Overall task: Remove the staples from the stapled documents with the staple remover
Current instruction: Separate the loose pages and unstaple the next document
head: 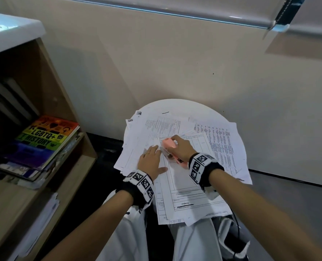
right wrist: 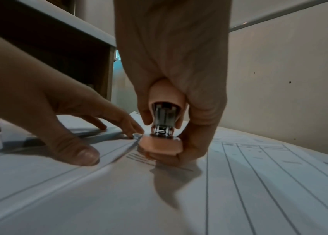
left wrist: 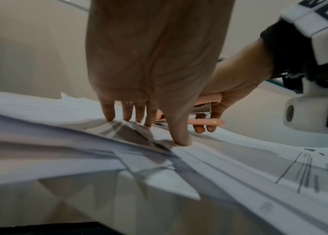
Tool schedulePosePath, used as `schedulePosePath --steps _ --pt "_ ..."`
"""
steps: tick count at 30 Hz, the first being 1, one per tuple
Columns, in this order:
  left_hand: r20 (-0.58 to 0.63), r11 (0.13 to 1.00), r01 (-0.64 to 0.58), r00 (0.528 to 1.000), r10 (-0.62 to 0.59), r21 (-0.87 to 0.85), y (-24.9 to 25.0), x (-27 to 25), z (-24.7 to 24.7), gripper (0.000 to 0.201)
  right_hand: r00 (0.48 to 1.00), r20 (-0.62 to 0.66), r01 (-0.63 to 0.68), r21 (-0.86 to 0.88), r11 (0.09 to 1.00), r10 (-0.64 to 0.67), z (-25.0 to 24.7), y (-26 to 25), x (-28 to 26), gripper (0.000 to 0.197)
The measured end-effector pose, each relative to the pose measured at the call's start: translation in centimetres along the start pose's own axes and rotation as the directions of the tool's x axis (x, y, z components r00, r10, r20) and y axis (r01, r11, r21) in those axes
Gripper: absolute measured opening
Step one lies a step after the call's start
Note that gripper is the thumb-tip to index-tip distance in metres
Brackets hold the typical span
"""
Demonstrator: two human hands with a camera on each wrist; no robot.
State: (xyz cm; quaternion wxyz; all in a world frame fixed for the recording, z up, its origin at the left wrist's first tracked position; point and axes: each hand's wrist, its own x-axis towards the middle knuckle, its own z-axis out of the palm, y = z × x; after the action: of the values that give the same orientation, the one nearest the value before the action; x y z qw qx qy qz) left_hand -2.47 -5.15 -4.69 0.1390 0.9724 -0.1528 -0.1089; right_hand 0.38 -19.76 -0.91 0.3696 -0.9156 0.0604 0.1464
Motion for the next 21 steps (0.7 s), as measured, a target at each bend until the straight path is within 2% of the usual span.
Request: schedulePosePath --steps 8,11,17,21 --pt "0.035 0.997 -0.076 0.996 0.076 0.003 -0.2 0.8 -0.2 0.081 0.992 -0.123 -0.01 -0.049 0.999 0.004 2.7 0.9 0.4 0.05" --pt "0.036 0.997 -0.076 0.996 0.076 0.005 -0.2 0.9 -0.3 0.08 0.986 -0.167 -0.02 0.002 1.0 0.02 3.0 1.2 0.4 0.049" --pt "0.041 0.995 -0.079 0.996 0.082 -0.064 -0.6 1.4 0.0 0.082 0.988 -0.151 -0.025 -0.1 0.995 0.01 3.0 1.2 1.1 0.046" --pt "0.01 0.99 -0.115 0.993 0.116 -0.076 -0.7 1.3 -0.1 0.073 0.984 -0.176 0.014 -0.141 0.99 -0.039 3.4 0.7 1.5 0.042"
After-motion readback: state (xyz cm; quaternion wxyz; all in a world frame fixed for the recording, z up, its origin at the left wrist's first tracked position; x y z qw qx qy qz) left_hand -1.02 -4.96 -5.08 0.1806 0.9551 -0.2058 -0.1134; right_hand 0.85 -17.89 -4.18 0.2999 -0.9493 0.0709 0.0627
